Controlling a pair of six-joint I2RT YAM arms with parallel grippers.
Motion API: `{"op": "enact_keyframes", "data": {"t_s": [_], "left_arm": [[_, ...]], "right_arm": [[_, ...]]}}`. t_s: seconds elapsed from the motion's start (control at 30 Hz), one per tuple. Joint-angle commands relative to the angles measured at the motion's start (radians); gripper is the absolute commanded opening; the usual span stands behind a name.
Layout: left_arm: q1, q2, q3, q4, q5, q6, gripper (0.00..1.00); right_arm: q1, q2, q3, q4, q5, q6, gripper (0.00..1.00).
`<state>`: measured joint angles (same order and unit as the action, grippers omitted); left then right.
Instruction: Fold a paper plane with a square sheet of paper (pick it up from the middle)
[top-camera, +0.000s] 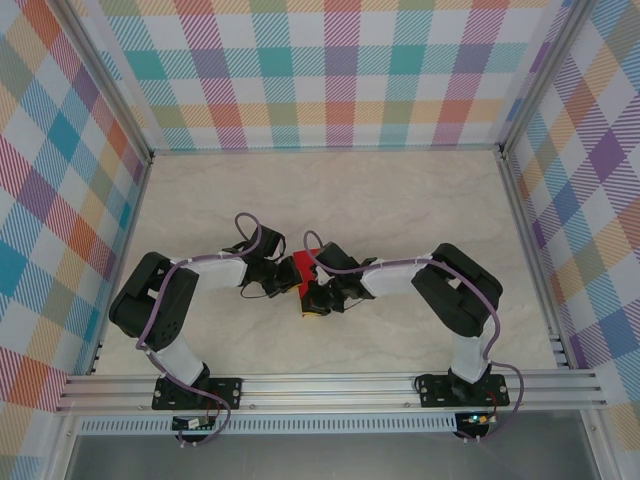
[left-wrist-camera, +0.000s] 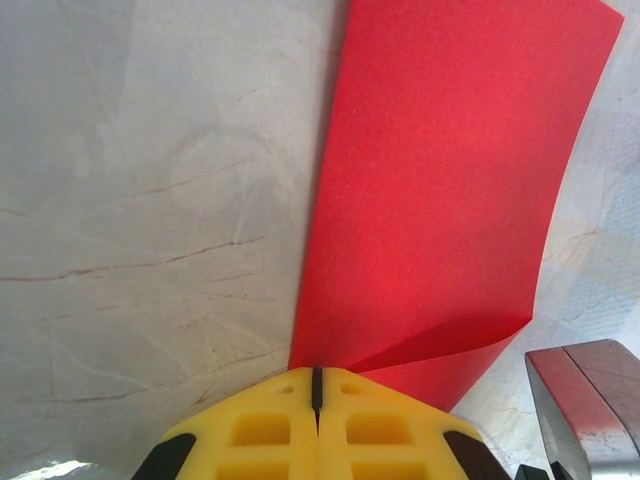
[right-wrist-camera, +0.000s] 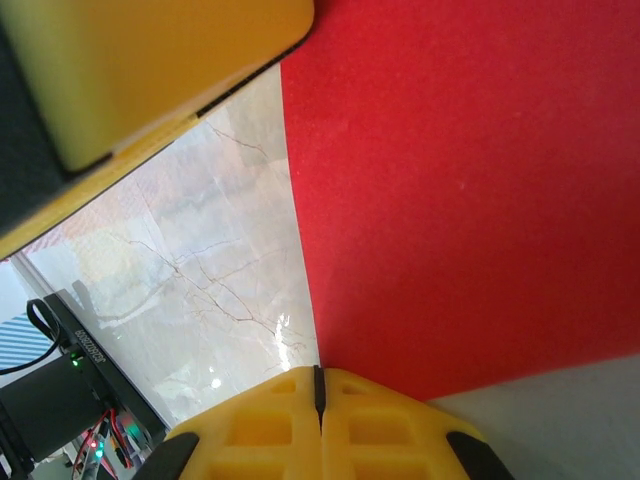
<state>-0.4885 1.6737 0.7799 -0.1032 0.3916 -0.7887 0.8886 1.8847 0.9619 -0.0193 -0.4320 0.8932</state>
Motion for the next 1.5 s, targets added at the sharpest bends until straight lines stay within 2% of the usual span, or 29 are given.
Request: {"op": "enact_keyframes", "data": {"t_s": [0.0, 0.2, 0.5, 0.8, 1.13, 1.47], "left_arm": [[-0.007, 0.029, -0.034, -0.099, -0.081, 0.006, 0.0], [-0.007, 0.026, -0.036, -0.102, -0.085, 0.006, 0.0], [-0.007, 0.023, -0.033, -0.105, -0.085, 0.007, 0.0], [-0.007, 0.021, -0.03, -0.107, -0.084, 0.007, 0.0], [-0.009, 0.019, -0.01, -0.115, -0.069, 0.024, 0.0], [-0.019, -0.046, 0.022, -0.09, -0.022, 0.031, 0.0]], "right_arm": [[0.015, 0.03, 0.014, -0.058, 0.003, -0.03, 0.0], [0.018, -0.042, 0.001, -0.019, -0.008, -0.032, 0.01], [0.021, 0.021, 0.0, -0.042, 0.001, -0.022, 0.0], [-0.015, -0.116, 0.011, -0.071, 0.078, -0.036, 0.01], [-0.084, -0.071, 0.018, -0.081, 0.094, -0.053, 0.01], [-0.093, -0.009, 0.016, -0.082, 0.1, -0.032, 0.0]]}}
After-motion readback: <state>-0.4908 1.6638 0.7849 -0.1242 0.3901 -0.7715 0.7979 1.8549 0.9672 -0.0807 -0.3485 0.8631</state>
